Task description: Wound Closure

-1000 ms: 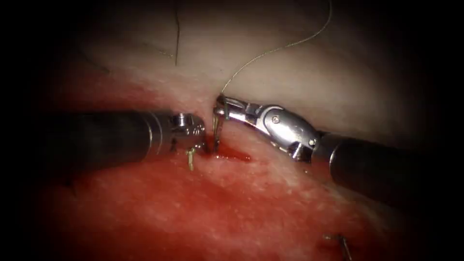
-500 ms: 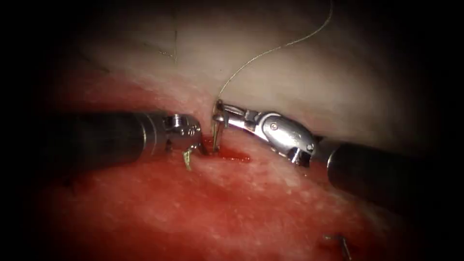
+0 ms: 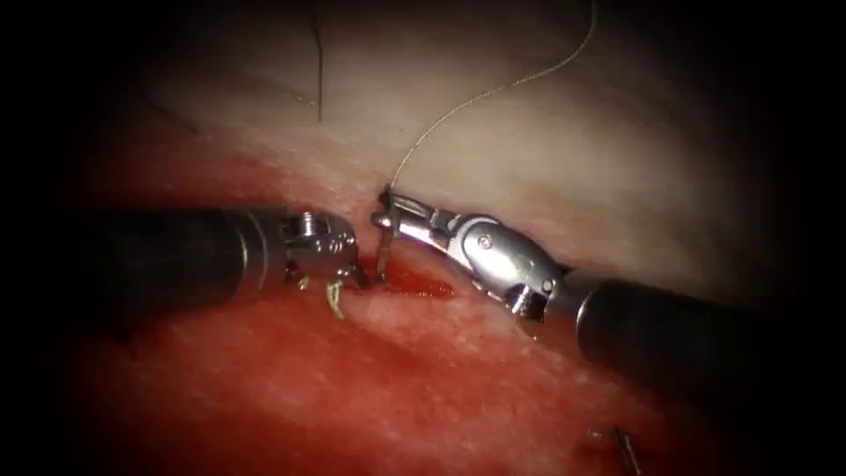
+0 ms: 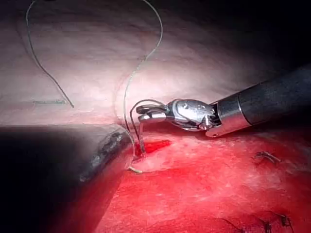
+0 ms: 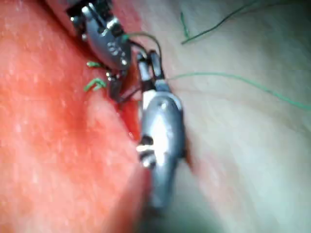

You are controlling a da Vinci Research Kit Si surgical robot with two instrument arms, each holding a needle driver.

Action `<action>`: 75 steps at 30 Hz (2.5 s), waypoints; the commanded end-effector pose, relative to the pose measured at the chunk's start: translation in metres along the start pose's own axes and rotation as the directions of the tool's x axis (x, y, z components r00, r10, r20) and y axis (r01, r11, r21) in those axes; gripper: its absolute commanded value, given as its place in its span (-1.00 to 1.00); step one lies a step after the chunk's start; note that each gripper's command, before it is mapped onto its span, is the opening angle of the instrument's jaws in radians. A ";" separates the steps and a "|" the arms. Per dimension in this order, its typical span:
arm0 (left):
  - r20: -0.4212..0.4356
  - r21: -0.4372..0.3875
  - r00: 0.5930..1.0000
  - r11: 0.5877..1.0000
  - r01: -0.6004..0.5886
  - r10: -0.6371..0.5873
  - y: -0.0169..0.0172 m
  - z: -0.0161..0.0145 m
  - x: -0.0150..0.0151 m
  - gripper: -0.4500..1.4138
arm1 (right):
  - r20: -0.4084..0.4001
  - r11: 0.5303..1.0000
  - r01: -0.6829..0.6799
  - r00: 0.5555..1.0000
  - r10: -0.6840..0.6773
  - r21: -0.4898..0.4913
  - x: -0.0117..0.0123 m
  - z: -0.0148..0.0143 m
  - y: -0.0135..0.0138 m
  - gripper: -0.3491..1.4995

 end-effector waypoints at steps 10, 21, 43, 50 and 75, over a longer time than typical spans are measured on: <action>0.010 0.046 1.000 0.999 0.000 0.000 0.0027 -0.0015 0.0019 -1.00 | 0.054 0.997 -0.073 0.996 0.071 0.034 -0.0010 -0.0007 0.0004 -1.00; -0.041 0.064 0.999 0.998 -0.012 0.015 0.0098 -0.0032 0.0044 -1.00 | 0.102 0.993 -0.099 0.990 0.093 0.059 -0.0018 -0.0001 0.0000 -1.00; -0.094 0.075 0.996 0.997 0.000 0.007 0.0063 0.0029 0.0019 -1.00 | 0.140 0.974 -0.217 0.968 0.207 0.060 -0.0017 -0.0003 0.0004 -1.00; -0.095 0.064 0.995 0.998 -0.005 0.011 0.0071 0.0037 0.0010 -1.00 | 0.199 0.921 -0.387 0.906 0.374 0.031 -0.0018 0.0001 0.0007 -1.00; -0.097 0.052 0.995 0.999 -0.012 0.017 0.0084 0.0026 0.0008 -1.00 | 0.318 0.791 -0.611 0.753 0.576 0.015 -0.0028 -0.0009 -0.0004 -1.00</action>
